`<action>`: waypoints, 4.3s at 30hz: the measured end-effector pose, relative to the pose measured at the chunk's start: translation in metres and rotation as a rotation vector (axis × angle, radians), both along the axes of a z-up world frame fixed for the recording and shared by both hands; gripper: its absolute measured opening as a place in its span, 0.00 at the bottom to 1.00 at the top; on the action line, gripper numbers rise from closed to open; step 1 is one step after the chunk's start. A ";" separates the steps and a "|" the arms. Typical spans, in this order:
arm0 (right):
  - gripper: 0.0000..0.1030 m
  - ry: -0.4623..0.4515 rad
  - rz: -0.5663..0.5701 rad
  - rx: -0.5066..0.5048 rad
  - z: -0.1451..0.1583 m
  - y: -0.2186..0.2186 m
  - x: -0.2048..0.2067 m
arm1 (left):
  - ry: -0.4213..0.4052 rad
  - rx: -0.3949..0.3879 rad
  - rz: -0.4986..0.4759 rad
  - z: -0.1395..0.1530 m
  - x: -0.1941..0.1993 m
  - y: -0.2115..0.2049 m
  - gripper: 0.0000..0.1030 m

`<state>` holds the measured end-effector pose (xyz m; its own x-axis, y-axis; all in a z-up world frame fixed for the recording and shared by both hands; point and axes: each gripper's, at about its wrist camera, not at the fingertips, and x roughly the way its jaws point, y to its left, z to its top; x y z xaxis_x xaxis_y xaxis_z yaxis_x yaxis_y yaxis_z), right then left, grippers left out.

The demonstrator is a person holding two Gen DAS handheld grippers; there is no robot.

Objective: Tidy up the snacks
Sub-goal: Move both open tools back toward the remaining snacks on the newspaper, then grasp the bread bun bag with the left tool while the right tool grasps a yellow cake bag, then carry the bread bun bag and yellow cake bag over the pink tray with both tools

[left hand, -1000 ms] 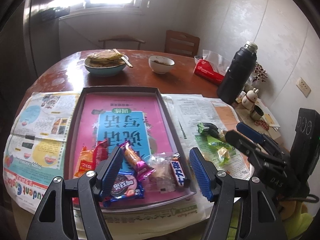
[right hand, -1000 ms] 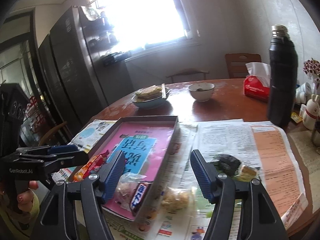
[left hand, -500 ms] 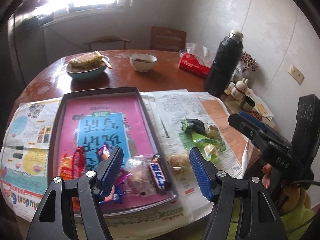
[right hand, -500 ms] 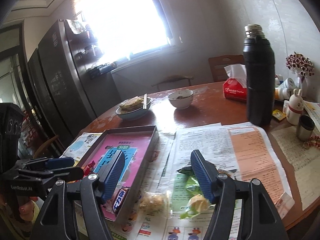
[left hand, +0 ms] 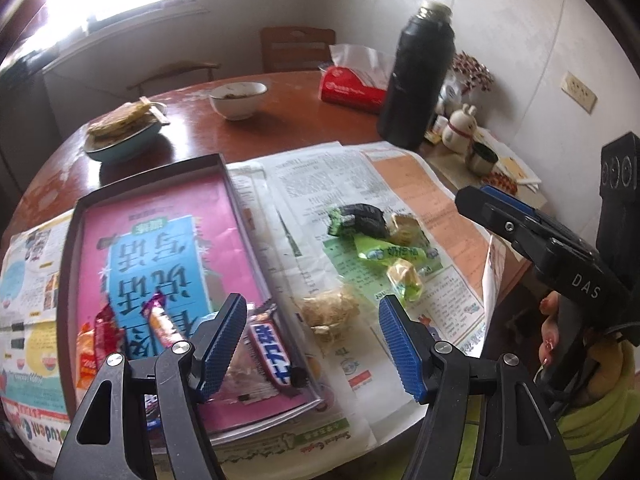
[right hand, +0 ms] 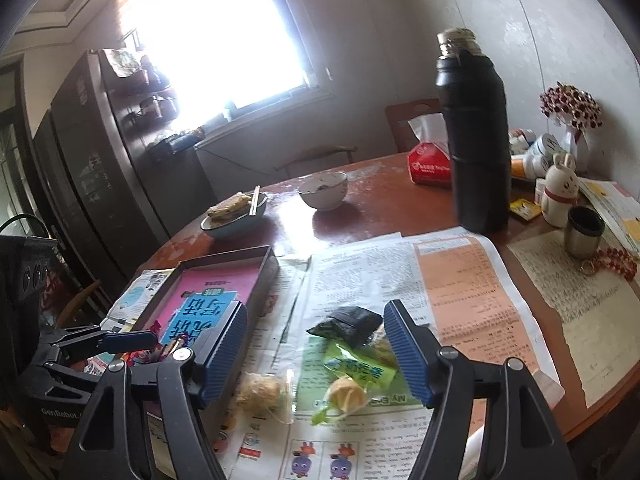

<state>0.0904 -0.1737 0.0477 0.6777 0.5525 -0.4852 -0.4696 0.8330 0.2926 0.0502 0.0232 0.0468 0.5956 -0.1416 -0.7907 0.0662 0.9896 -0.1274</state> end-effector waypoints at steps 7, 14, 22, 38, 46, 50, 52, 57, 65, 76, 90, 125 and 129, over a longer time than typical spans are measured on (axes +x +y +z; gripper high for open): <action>0.69 0.046 -0.020 -0.012 -0.014 -0.009 0.008 | 0.021 0.042 -0.062 -0.014 0.009 -0.016 0.68; 0.69 0.076 -0.019 -0.022 -0.023 -0.010 0.012 | 0.062 0.067 -0.109 -0.031 0.016 -0.027 0.68; 0.70 0.136 -0.013 -0.056 -0.039 -0.008 0.015 | 0.081 0.112 -0.165 -0.040 0.017 -0.037 0.68; 0.70 0.268 -0.010 -0.131 -0.077 0.006 0.022 | 0.152 0.315 -0.320 -0.060 0.037 -0.055 0.68; 0.70 0.266 0.007 -0.159 -0.085 0.020 0.028 | 0.168 0.320 -0.354 -0.068 0.049 -0.057 0.68; 0.69 0.268 0.020 -0.174 -0.092 0.027 0.033 | 0.175 0.324 -0.370 -0.071 0.051 -0.060 0.68; 0.63 0.257 0.022 -0.196 -0.095 0.030 0.033 | 0.178 0.323 -0.374 -0.073 0.052 -0.061 0.68; 0.52 0.218 0.036 -0.219 -0.096 0.030 0.033 | 0.188 0.303 -0.373 -0.077 0.057 -0.062 0.68; 0.35 0.185 0.080 -0.238 -0.097 0.033 0.030 | 0.201 0.271 -0.355 -0.084 0.062 -0.063 0.68; 0.31 0.178 0.083 -0.174 -0.089 0.021 0.028 | 0.192 0.206 -0.326 -0.082 0.064 -0.059 0.44; 0.31 0.144 0.066 -0.116 -0.073 0.007 0.024 | 0.116 0.075 -0.218 -0.054 0.057 -0.040 0.39; 0.31 0.004 0.249 -0.095 -0.021 0.073 -0.025 | -0.060 0.008 0.060 0.006 -0.021 0.070 0.39; 0.31 0.004 0.309 -0.096 -0.019 0.094 -0.030 | -0.071 0.002 0.125 0.009 -0.033 0.094 0.39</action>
<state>0.0607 -0.0800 0.0290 0.4833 0.6834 -0.5471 -0.7034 0.6752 0.2221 0.0176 0.1171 0.0555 0.6632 -0.0617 -0.7459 -0.0485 0.9910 -0.1251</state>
